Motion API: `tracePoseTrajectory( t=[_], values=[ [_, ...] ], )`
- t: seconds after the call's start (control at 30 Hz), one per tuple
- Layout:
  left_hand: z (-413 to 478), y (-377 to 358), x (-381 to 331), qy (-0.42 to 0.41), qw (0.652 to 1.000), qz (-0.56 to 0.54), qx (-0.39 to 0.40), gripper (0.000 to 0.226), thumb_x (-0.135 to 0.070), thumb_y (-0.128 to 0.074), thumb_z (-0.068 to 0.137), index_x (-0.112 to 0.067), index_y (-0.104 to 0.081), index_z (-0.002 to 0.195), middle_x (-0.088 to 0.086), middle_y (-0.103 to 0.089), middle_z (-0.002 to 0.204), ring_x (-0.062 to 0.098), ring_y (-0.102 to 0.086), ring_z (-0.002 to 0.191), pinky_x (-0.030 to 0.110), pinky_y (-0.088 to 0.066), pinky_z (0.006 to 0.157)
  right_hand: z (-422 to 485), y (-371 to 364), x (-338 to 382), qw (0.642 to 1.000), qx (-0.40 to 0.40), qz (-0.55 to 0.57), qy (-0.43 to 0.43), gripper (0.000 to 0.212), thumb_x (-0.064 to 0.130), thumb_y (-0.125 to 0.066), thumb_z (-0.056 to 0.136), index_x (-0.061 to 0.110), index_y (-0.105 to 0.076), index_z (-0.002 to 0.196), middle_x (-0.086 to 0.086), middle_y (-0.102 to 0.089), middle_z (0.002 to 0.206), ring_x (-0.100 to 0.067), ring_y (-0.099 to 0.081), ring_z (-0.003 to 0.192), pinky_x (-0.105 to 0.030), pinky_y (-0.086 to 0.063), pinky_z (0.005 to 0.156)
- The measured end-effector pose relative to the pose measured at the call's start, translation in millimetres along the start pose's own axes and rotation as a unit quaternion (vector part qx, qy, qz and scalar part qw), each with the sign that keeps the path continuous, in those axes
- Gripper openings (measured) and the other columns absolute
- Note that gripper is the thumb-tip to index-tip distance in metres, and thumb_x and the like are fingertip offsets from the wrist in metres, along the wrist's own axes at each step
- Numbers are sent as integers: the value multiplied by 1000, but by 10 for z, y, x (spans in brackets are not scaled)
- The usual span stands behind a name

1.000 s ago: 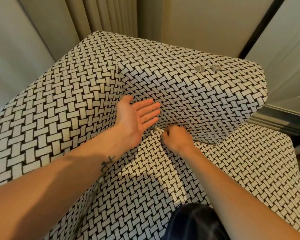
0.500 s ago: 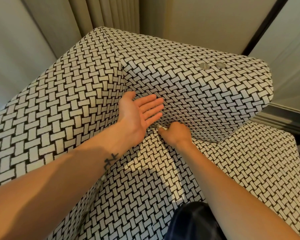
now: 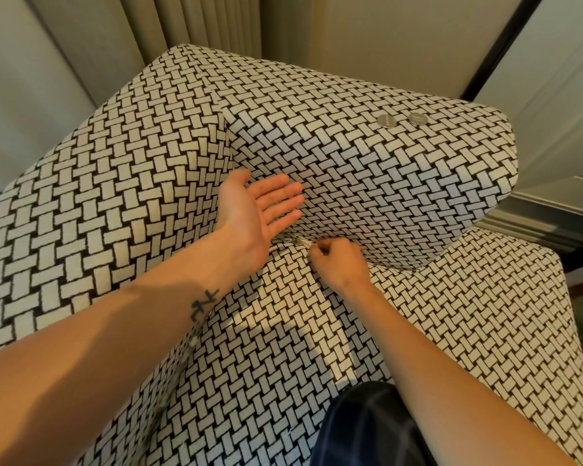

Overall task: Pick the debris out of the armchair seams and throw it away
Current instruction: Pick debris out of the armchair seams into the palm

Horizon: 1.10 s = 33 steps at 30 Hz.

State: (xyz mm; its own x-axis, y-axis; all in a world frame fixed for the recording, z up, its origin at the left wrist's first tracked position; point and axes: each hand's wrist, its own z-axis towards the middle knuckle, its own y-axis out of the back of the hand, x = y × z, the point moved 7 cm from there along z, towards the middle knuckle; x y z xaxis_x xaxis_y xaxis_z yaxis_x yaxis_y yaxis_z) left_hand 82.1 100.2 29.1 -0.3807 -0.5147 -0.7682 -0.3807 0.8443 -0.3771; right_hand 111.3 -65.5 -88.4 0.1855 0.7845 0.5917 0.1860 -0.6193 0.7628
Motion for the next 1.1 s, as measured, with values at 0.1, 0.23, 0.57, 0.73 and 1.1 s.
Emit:
tracePoseTrajectory(
  t=[0.1, 0.23, 0.57, 0.73, 1.1],
  values=[
    [5, 7, 4, -3, 1000, -2, -1, 58, -41, -27, 108, -3, -70, 111, 17, -78, 108, 31, -75, 104, 42, -59, 96, 27, -35, 193, 993, -5, -118, -3, 49, 53, -51, 98, 12, -57, 72, -6, -66, 81, -27, -59, 73, -32, -43, 64],
    [2, 12, -9, -3, 1000, -7, -6, 58, -41, -27, 107, -2, -70, 113, 17, -78, 108, 31, -75, 104, 42, -60, 95, 141, -80, 278, 989, 10, -141, -47, 53, 63, -54, 93, 14, -52, 73, -4, -62, 82, -24, -58, 76, -31, -43, 66],
    [-25, -7, -71, -3, 1000, -9, -1, 56, -40, -28, 107, -3, -69, 113, 18, -77, 110, 31, -74, 105, 42, -59, 96, 257, -242, 235, 984, -38, -85, -150, 55, 58, -61, 93, 8, -64, 113, -10, -69, 118, -31, -61, 115, -45, -38, 107],
    [-43, -21, -73, -4, 1000, -2, 0, 54, -39, -28, 108, -4, -69, 111, 17, -78, 109, 30, -75, 104, 41, -60, 95, 233, -170, 54, 991, -50, -36, -115, 48, 59, -63, 91, 13, -68, 79, -5, -73, 88, -26, -69, 92, -37, -49, 93],
    [-34, -29, -39, -6, 1000, 19, 7, 51, -34, -29, 108, -4, -70, 110, 17, -77, 112, 32, -74, 106, 40, -59, 92, 223, -185, 111, 989, -13, -114, -96, 54, 55, -46, 100, 6, -68, 108, -12, -70, 112, -30, -65, 104, -40, -51, 93]
  ],
)
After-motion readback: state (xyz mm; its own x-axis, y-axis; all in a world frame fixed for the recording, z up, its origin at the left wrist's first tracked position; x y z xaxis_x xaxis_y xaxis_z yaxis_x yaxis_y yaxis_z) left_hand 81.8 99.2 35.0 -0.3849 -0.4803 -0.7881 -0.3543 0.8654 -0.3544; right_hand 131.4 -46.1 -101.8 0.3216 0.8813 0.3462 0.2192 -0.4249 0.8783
